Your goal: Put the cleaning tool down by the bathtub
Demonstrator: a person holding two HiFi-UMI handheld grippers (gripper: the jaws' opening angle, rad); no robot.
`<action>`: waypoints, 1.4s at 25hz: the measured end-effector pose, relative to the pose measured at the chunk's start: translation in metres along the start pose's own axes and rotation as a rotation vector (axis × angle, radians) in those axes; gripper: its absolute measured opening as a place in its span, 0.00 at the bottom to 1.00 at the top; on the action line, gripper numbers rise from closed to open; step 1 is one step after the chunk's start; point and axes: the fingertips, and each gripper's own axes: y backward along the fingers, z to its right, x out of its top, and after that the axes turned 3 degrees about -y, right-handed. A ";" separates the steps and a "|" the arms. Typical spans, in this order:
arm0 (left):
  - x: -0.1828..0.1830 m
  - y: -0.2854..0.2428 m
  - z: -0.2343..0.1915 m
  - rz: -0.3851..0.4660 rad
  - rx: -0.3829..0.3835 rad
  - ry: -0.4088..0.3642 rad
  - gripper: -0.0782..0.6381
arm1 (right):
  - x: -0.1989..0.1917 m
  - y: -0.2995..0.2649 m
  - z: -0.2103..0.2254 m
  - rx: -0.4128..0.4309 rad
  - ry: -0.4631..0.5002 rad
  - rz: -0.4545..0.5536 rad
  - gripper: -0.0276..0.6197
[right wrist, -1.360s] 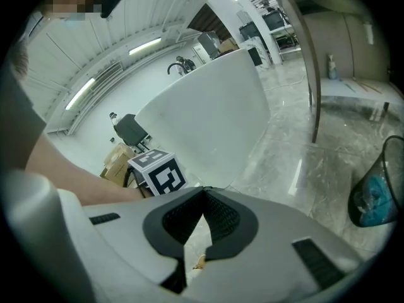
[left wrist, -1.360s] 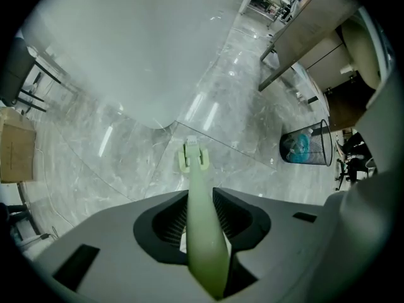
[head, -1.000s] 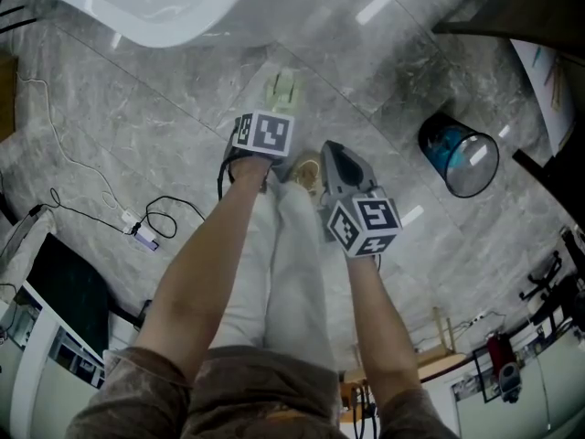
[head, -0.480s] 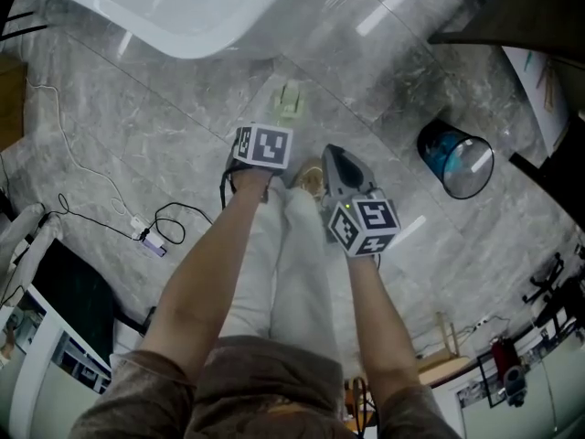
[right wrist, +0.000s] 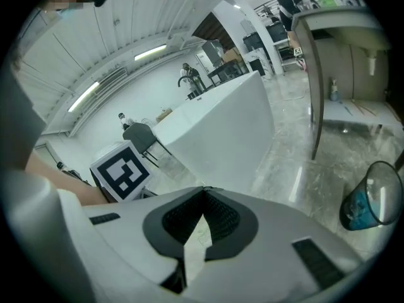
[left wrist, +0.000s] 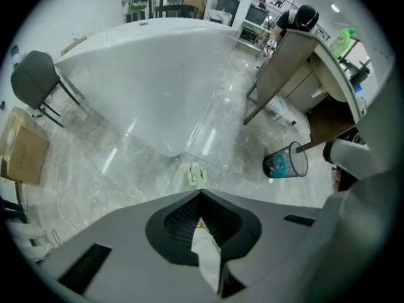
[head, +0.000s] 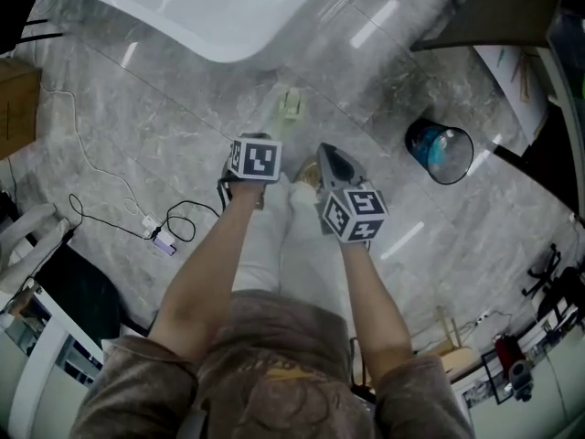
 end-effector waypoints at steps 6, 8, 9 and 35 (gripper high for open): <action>-0.002 0.077 0.014 0.059 -0.060 0.026 0.11 | 0.014 0.046 -0.042 0.002 -0.024 0.005 0.04; -0.006 0.105 0.020 0.069 -0.069 0.033 0.11 | 0.019 0.066 -0.053 -0.002 -0.035 -0.005 0.04; -0.006 0.120 0.022 0.079 -0.071 0.035 0.11 | 0.022 0.076 -0.058 -0.006 -0.038 -0.007 0.04; 0.013 0.447 0.107 0.753 -0.366 -0.437 0.11 | 0.129 0.286 -0.206 0.222 0.225 0.266 0.04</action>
